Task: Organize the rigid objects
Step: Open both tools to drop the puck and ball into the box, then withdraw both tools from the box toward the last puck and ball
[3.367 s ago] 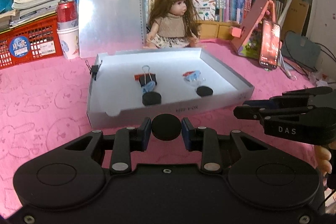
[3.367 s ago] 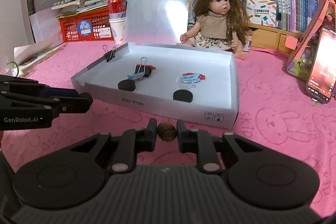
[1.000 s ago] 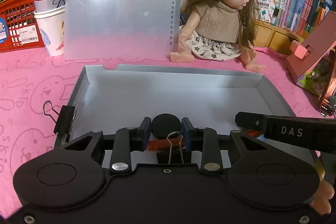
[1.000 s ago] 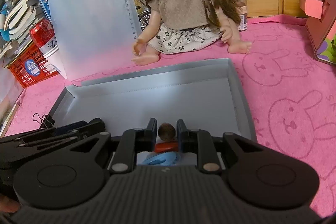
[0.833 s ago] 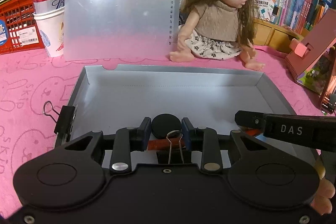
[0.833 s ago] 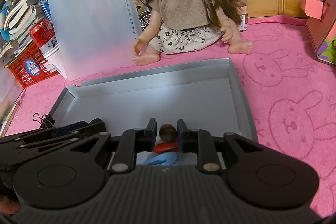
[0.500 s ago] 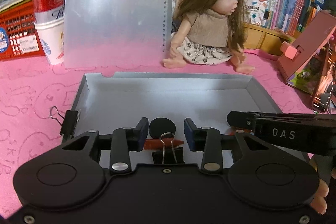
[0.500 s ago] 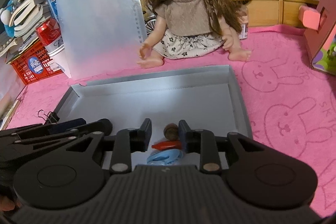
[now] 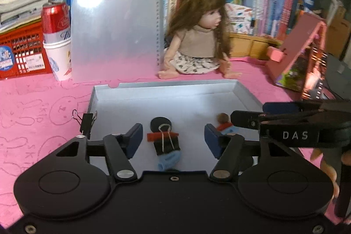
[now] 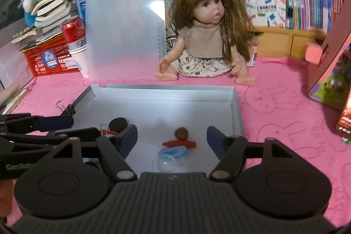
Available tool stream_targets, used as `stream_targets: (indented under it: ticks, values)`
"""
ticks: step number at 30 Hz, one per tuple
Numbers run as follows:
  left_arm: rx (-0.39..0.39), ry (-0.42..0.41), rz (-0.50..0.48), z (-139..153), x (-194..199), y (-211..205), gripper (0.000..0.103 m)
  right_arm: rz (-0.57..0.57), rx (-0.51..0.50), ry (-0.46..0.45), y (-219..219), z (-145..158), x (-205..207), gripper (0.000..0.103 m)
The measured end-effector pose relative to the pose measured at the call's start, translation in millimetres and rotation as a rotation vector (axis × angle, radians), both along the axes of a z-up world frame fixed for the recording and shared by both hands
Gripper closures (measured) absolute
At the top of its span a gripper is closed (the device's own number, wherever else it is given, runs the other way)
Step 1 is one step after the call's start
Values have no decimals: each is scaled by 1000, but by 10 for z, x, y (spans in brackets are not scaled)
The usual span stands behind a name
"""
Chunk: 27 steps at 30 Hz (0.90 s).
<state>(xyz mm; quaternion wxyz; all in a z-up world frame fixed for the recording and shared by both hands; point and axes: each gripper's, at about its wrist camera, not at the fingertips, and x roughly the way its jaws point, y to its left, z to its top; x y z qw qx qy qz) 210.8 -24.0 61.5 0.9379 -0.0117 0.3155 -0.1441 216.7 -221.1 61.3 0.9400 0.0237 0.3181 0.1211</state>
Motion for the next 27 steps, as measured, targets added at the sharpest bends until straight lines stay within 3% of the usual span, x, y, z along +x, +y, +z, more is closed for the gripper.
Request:
stream_targets:
  ticks: [8, 18, 27]
  values:
    - [-12, -51, -90, 73, -552, 34, 27, 62, -21, -104, -75, 112, -476, 15]
    - [15, -64, -184, -47, -1153, 32, 25, 165, -41, -224, -111, 145, -1078, 7]
    - [32, -35, -260, -177, -1514, 65, 27, 256, -84, -226, -118, -37, -1478, 7]
